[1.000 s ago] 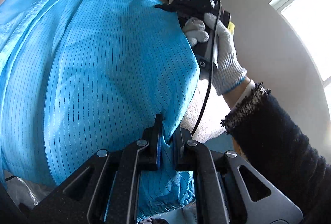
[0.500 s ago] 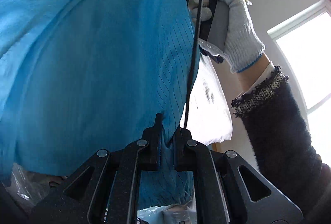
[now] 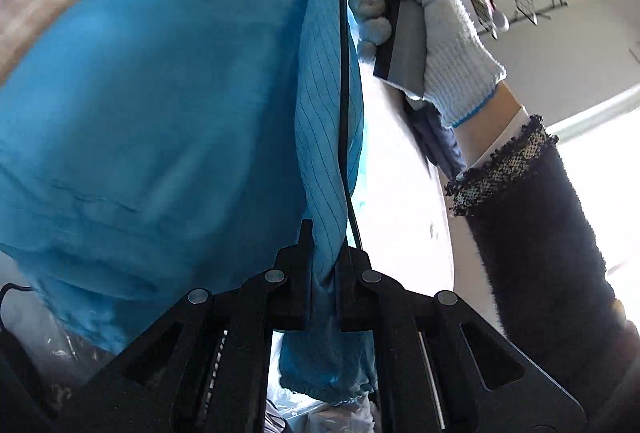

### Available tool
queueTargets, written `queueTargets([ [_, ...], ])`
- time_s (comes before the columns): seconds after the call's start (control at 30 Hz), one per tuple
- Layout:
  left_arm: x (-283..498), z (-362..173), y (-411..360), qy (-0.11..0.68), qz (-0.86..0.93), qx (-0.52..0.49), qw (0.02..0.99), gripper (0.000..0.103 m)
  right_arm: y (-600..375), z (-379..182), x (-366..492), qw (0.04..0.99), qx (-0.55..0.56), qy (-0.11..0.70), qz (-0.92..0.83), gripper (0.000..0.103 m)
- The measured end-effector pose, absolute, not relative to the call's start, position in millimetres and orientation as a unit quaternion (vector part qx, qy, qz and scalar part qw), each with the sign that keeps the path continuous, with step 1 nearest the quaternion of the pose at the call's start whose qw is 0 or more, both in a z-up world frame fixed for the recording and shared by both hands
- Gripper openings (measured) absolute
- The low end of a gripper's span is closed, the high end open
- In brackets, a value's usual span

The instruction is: Fold large clothes

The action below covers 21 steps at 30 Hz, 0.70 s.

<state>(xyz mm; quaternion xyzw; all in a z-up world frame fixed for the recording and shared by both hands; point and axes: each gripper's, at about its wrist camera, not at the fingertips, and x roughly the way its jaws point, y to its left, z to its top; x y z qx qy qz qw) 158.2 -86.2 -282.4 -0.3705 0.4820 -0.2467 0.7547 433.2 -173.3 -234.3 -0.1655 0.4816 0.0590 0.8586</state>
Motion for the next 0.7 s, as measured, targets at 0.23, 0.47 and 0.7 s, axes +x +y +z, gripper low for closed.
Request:
queueTargets([
  [0.23,155,-289,-56,0.475,-0.227,-0.395,0.753,0.005,-155,-257,450,0.852,-0.164,0.494,0.052,0.001],
  [0.47,162,-296,-54,0.484,-0.235,-0.393,0.746,0.006,-175,-250,452,0.838,-0.071,0.526,0.13,0.018],
  [0.7,152,-289,-48,0.481,-0.246,-0.384,0.749,0.034,-261,-170,372,0.856,0.06,0.47,0.206,0.023],
])
